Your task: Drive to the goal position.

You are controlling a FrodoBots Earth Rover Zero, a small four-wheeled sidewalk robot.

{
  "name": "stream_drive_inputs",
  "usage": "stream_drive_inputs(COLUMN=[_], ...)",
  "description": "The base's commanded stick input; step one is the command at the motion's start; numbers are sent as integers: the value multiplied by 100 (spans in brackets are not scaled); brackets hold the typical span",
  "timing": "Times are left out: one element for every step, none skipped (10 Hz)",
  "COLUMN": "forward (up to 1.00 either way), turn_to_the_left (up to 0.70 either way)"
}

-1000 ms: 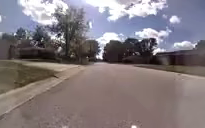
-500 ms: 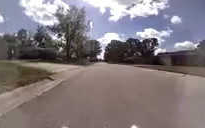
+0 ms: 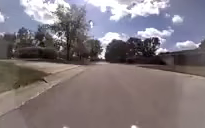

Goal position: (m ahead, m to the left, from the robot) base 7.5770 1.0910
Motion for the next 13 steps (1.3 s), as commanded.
stream_drive_inputs(forward=[85, 85, 85, 85, 85, 85, 85, 85, 85, 85, 85, 85, 85], turn_to_the_left=[0, 0, 0, 0, 0, 0, 0, 0, 1, 6, 20, 32, 10])
